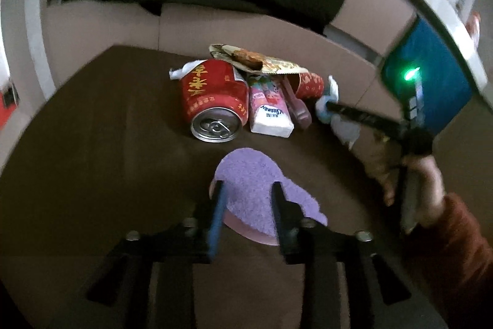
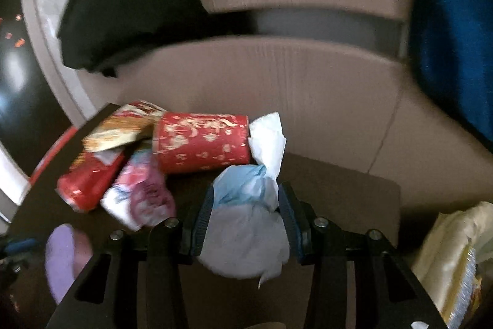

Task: Collect trash
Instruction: 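Grasp the white-and-blue tissue bundle with the right tool and lift it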

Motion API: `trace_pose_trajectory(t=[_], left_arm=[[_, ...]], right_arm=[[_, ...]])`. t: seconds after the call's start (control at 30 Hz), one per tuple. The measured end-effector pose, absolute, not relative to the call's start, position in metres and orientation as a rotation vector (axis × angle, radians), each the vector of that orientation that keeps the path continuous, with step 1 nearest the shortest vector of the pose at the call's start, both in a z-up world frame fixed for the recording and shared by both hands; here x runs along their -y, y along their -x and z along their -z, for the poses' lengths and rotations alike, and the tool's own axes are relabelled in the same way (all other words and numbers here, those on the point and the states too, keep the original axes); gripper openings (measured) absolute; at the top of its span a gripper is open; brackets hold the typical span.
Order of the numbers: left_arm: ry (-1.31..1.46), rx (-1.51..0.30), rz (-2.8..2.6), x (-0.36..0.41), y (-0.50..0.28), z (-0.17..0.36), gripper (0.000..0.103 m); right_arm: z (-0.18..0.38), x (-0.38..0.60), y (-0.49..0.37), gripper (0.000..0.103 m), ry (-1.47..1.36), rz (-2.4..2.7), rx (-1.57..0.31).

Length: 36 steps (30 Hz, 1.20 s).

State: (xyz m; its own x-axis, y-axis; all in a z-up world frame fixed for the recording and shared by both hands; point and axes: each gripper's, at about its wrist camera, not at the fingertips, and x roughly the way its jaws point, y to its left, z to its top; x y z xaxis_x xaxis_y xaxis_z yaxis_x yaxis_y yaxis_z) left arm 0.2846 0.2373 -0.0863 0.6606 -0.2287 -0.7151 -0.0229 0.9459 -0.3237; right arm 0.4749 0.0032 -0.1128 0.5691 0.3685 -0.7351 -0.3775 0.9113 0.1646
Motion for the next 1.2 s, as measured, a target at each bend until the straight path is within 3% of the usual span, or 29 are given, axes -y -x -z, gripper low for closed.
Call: trace_pose_trajectory(t=[0.1, 0.17, 0.53, 0.93, 1.2], left_arm=[[0.434, -0.845, 0.109, -0.248, -0.282, 0.089, 0.045], [0.492, -0.849, 0.088, -0.256, -0.279, 0.093, 0.045], [0.645, -0.853, 0.065, -0.272, -0.278, 0.118, 0.046], [0.728, -0.805, 0.062, -0.301, -0.271, 0.116, 0.048], [0.731, -0.799, 0.078, -0.301, -0.271, 0.114, 0.048]], right_arm=[[0.12, -0.001, -0.476, 0.043, -0.029, -0.458, -0.894], [0.116, 0.004, -0.468, 0.032, -0.025, -0.46, -0.906], [0.093, -0.003, -0.331, 0.03, -0.178, -0.831, -0.933], [0.102, -0.027, -0.329, 0.03, -0.126, -0.791, -0.899], [0.08, -0.033, -0.314, 0.03, -0.134, -0.857, -0.84]])
